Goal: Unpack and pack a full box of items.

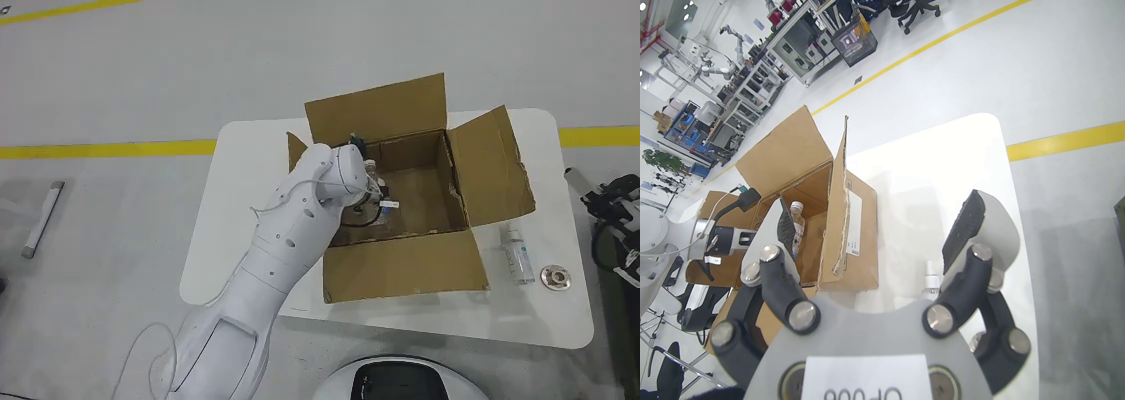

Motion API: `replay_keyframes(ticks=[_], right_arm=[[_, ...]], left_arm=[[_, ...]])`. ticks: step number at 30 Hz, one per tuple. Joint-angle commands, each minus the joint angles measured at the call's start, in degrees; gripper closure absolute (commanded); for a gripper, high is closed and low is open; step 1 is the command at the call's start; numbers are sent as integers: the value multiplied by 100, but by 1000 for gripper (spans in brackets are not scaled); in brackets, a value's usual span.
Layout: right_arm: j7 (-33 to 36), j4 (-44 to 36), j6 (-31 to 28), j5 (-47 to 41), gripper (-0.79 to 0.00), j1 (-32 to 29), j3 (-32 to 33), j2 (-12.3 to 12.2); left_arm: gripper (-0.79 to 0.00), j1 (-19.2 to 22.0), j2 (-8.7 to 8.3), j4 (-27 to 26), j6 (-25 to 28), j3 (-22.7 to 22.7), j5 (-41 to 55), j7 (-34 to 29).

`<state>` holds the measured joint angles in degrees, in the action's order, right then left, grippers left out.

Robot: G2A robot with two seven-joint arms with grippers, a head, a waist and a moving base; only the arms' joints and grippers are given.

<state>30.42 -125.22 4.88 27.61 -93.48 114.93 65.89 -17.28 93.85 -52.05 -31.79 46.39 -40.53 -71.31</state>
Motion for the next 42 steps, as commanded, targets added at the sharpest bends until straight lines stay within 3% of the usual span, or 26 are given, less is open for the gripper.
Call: replay_keyframes(ticks=[1, 5, 8, 10, 11, 12, 17, 22, 29, 36, 39, 42], right_arm=[[-8, -3, -11, -11, -785, -26, 13, -1], [-29, 3, -12, -30, -785, -75, 27, 0], [-1, 37, -24, -23, -785, -75, 30, -6], [24, 52, -14, -12, -785, -62, 30, -11], [60, 57, -7, 3, -785, -59, 28, -14], [137, 66, 8, 47, -785, -59, 27, -22], [998, 106, 169, 766, -785, -60, 16, -104], [2095, 50, 31, 2088, -785, -33, -91, -230], [3077, 11, -336, 2984, -785, 119, -369, -334], [3077, 11, -336, 2984, -785, 119, -369, -334], [3047, 13, -345, 2970, -785, 115, -376, -333], [3130, 31, -290, 2970, -785, 51, -448, -332]], left_arm=[[0, 109, 78, 353, -142, -69, 103, 31], [0, 311, 239, 983, -255, -201, 316, 137], [-286, 427, 356, 1350, -263, -314, 422, 166], [-354, 494, 425, 1561, -227, -356, 497, 224], [-659, 522, 457, 1664, -212, -373, 527, 271], [-785, 549, 489, 1768, -213, -395, 545, 316], [-785, 647, 637, 2167, -16, -482, 685, 397], [-785, 744, 719, 2378, 218, -525, 716, 408], [-785, 811, 685, 1975, 732, -512, 531, 532], [-785, 387, 356, 710, 1001, -189, 81, 603], [-785, -47, 86, -258, 1000, 201, -253, 482], [-785, -701, -239, -1567, 880, 772, -775, 116]])
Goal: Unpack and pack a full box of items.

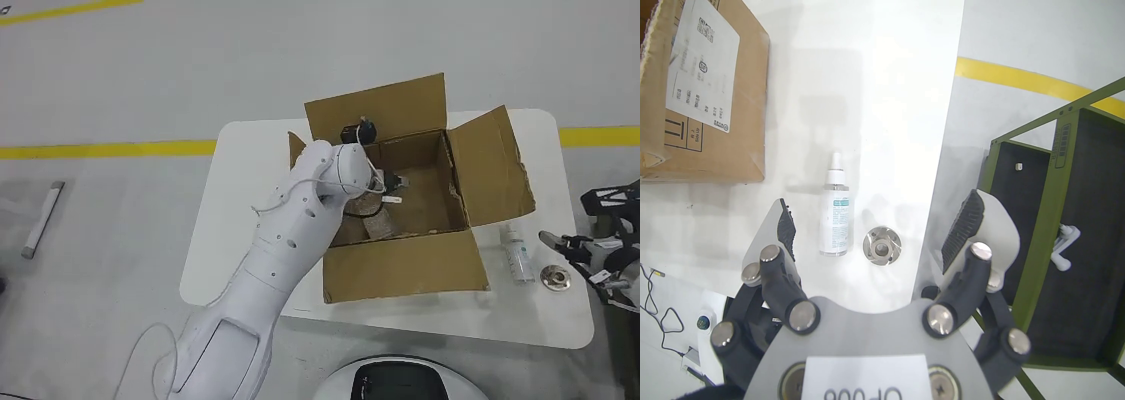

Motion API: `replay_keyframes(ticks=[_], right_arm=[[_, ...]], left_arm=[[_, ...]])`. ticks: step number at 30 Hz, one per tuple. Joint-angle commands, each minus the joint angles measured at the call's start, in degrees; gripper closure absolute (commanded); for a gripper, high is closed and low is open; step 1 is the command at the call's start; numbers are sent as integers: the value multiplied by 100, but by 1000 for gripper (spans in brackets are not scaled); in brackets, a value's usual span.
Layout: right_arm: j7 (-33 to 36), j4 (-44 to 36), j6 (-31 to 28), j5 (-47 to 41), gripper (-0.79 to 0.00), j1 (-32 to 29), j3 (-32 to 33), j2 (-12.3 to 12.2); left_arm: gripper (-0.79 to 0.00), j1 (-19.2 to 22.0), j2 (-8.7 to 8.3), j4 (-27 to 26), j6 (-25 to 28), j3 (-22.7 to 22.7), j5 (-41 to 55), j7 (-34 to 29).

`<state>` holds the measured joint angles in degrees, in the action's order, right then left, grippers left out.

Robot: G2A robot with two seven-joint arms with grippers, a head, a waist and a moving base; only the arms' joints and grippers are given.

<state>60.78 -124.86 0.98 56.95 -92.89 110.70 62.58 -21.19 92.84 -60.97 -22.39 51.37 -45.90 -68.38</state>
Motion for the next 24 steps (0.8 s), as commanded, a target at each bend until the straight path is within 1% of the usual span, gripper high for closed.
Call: replay_keyframes(ticks=[1, 2, 3, 4, 6, 7, 11, 15, 16, 17, 18, 19, 20, 22, 24], right_arm=[[192, -12, 190, 7, -785, 0, -83, 2], [283, -8, 264, -64, -785, 12, -133, 6], [456, -15, 400, -162, -785, 55, -211, 9], [508, -34, 457, -182, -785, 81, -244, 9], [750, 17, 661, -149, -785, 145, -417, 8], [832, 39, 736, -99, -785, 199, -506, 6], [958, 248, 1001, -3, -785, 484, -826, 7], [926, 535, 1159, -48, -785, 707, -1037, 17], [896, 604, 1159, -21, -690, 751, -1087, 16], [880, 676, 1185, -18, -628, 790, -1128, 18], [864, 731, 1211, -33, -483, 830, -1163, 20], [857, 795, 1225, -35, -369, 864, -1203, 21], [840, 858, 1229, -24, -348, 899, -1250, 22], [834, 999, 1225, -1, -363, 970, -1376, 25], [841, 1132, 1227, 87, -434, 1054, -1522, 27]], left_arm=[[-785, -517, -225, -1085, -68, 441, -419, -300], [-785, -649, -279, -1367, -55, 555, -524, -388], [-785, -905, -373, -1884, -44, 784, -693, -558], [-785, -1026, -414, -2113, -38, 885, -774, -631], [-785, -1358, -524, -2835, 2, 1195, -1005, -807], [-785, -1470, -559, -3075, 14, 1313, -1069, -858], [-785, -1760, -657, -3793, 86, 1648, -1311, -943], [-785, -1911, -720, -4235, 48, 1909, -1531, -979], [-785, -1959, -734, -4350, 6, 2003, -1556, -975], [-785, -2006, -751, -4445, -35, 2106, -1604, -977], [-785, -2052, -767, -4531, -57, 2189, -1654, -985], [-785, -2102, -782, -4606, -92, 2278, -1695, -983], [-785, -2151, -796, -4650, -106, 2352, -1715, -1005], [-785, -2222, -824, -4666, -133, 2478, -1818, -1034], [-785, -2263, -838, -4694, -185, 2549, -1830, -1050]])
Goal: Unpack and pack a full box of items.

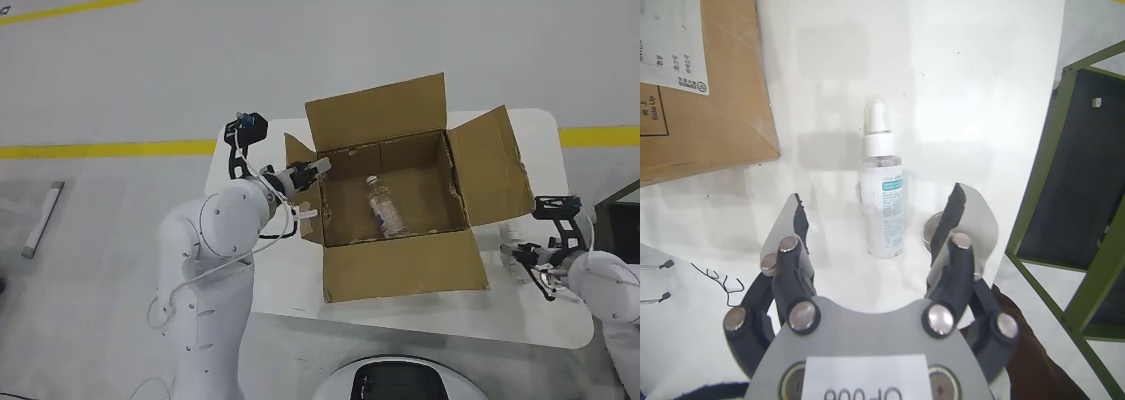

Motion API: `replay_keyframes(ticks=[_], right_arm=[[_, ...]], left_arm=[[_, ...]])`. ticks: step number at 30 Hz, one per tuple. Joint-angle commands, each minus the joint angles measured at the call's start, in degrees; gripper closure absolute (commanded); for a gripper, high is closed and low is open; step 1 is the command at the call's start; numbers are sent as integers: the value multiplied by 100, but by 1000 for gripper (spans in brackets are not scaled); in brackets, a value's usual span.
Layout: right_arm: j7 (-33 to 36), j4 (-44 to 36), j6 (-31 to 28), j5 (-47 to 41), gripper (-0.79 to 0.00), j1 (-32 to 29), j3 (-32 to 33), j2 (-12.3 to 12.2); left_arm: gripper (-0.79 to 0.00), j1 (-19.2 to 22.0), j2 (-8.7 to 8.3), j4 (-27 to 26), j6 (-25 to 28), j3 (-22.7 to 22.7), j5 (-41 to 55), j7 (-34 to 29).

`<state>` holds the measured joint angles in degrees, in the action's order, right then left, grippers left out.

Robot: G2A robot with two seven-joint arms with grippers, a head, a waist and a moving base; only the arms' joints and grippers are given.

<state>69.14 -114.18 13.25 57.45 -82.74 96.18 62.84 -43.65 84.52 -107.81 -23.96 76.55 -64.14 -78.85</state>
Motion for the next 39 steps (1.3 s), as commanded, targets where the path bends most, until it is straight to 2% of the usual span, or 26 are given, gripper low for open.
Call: replay_keyframes(ticks=[1, 4, 5, 6, 7, 13, 17, 18, 19, 20, 23, 25, 26, 32, 39], right_arm=[[-4, 156, 11, 87, -388, 96, -156, 4], [-23, 304, 78, 201, -409, 189, -313, 11], [-30, 336, 85, 222, -453, 207, -342, 12], [-46, 405, 90, 330, -551, 233, -399, 11], [-59, 435, 94, 407, -597, 250, -447, 12], [-80, 639, 136, 479, -693, 359, -616, 26], [-87, 729, 139, 505, -613, 419, -674, 32], [-95, 760, 151, 516, -557, 439, -685, 34], [-100, 779, 153, 520, -453, 452, -695, 35], [-99, 793, 155, 514, -382, 461, -700, 37], [-109, 831, 172, 535, -256, 495, -710, 39], [-96, 843, 176, 525, -62, 509, -696, 39], [-98, 850, 175, 519, 0, 516, -688, 39], [-125, 783, 248, 291, 0, 525, -464, 36], [-195, 251, 476, -368, 0, 450, 566, -6]], left_arm=[[-785, -41, -14, -40, -40, 52, -14, -6], [-785, -111, -27, -125, -109, 91, -29, 19], [-785, -123, -30, -121, -120, 102, -34, 21], [-785, -138, -37, -106, -139, 111, -64, 30], [-785, -141, -40, -100, -150, 109, -76, 34], [-785, -128, -53, -11, -209, 81, -87, 62], [-785, -78, -57, 90, -238, 52, -76, 91], [-785, -60, -57, 120, -246, 41, -56, 100], [-785, -48, -58, 148, -248, 28, -61, 104], [-785, -39, -59, 166, -247, 19, -62, 100], [-785, 4, -64, 238, -274, 14, -52, 127], [-785, 22, -69, 268, -293, 26, -62, 146], [-785, 27, -73, 277, -303, 31, -102, 162], [-785, -8, -107, 178, -422, 253, -176, 275], [-785, -152, -151, 45, -511, 533, -221, 365]])
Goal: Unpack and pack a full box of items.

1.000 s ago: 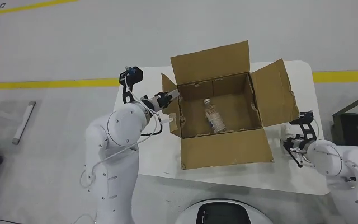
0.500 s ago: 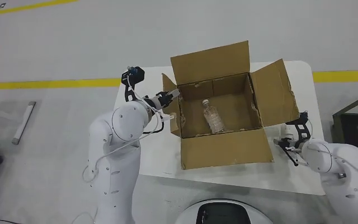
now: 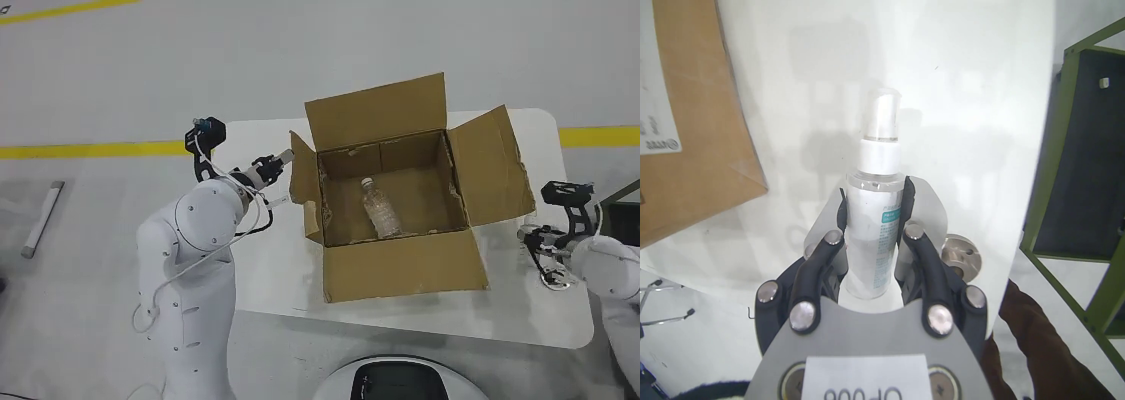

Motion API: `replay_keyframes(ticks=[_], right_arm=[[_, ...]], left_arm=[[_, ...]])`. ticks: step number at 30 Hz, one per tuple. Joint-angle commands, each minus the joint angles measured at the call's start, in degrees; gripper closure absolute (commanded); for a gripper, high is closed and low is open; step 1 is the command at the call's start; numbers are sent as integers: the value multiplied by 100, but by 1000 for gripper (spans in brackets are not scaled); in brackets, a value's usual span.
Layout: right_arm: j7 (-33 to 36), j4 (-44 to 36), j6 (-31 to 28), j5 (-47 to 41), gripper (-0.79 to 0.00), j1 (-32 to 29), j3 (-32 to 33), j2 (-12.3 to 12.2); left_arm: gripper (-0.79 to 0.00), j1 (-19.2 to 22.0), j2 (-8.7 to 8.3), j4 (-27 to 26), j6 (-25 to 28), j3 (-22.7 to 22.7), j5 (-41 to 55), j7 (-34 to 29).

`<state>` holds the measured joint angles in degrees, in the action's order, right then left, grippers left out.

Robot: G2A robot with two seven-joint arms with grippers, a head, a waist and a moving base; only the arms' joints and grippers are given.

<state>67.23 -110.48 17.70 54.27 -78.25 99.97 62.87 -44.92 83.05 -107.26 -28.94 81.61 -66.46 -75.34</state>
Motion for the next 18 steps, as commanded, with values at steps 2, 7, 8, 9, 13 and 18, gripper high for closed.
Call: replay_keyframes(ticks=[2, 7, 8, 9, 13, 18], right_arm=[[-6, -374, 91, -145, 0, 14, 515, -28], [123, -1227, 108, -548, 0, 171, 1190, -73], [148, -1328, 97, -605, 0, 206, 1242, -79], [208, -1493, 66, -681, 0, 261, 1300, -90], [452, -2072, -145, -1285, 0, 513, 1265, -127], [514, -2204, -287, -2006, 0, 803, 664, -145]], left_arm=[[-785, -69, -10, -31, -27, 60, 37, 27], [-785, -96, -13, -30, -35, 72, 66, 35], [-785, -96, -13, -30, -35, 72, 66, 35], [-785, -96, -13, -30, -35, 72, 66, 35], [-785, -96, -13, -30, -35, 72, 66, 35], [-785, -96, -13, -30, -35, 72, 66, 35]])
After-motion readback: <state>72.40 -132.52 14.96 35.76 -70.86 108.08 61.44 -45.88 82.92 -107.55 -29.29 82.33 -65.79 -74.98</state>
